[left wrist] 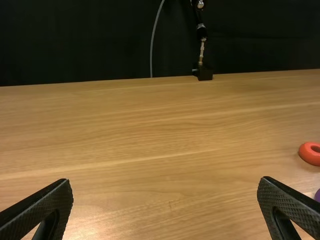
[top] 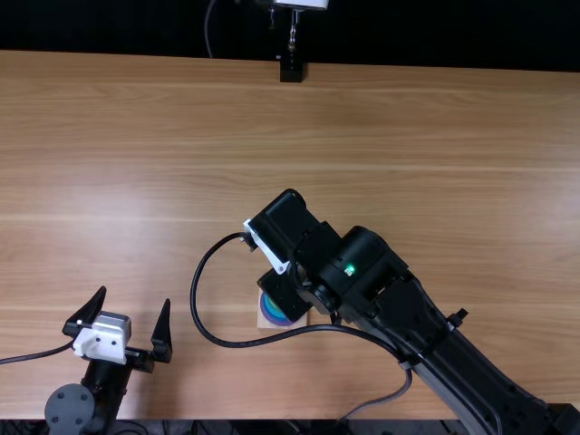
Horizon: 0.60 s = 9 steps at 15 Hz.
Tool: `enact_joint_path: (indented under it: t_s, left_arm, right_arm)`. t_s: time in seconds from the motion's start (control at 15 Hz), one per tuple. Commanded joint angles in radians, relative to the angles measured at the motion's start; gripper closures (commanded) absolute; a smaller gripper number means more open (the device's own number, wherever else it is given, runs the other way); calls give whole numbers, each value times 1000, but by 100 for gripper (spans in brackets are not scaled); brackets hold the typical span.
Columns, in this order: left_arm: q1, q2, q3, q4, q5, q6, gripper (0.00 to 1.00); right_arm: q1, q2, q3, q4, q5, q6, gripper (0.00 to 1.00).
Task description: Build the Hanoi tower: stack the rings onto the peg from bottom to top in this color order: purple, dark blue, light blue, dark green, light green, yellow, orange.
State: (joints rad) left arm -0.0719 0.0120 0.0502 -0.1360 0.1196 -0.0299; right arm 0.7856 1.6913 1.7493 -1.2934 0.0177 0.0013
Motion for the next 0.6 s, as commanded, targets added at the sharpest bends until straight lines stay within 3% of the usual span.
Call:
enact_joint_path:
  t_s: [0.0, 0.53]
  left_arm:
    - [0, -12, -50, -15, 20, 6, 0]
    - [0, -12, -50, -15, 20, 6, 0]
  right_arm:
    - [0, 18, 6, 0, -5, -1, 100]
    - [-2, 38, -14, -4, -5, -1, 100]
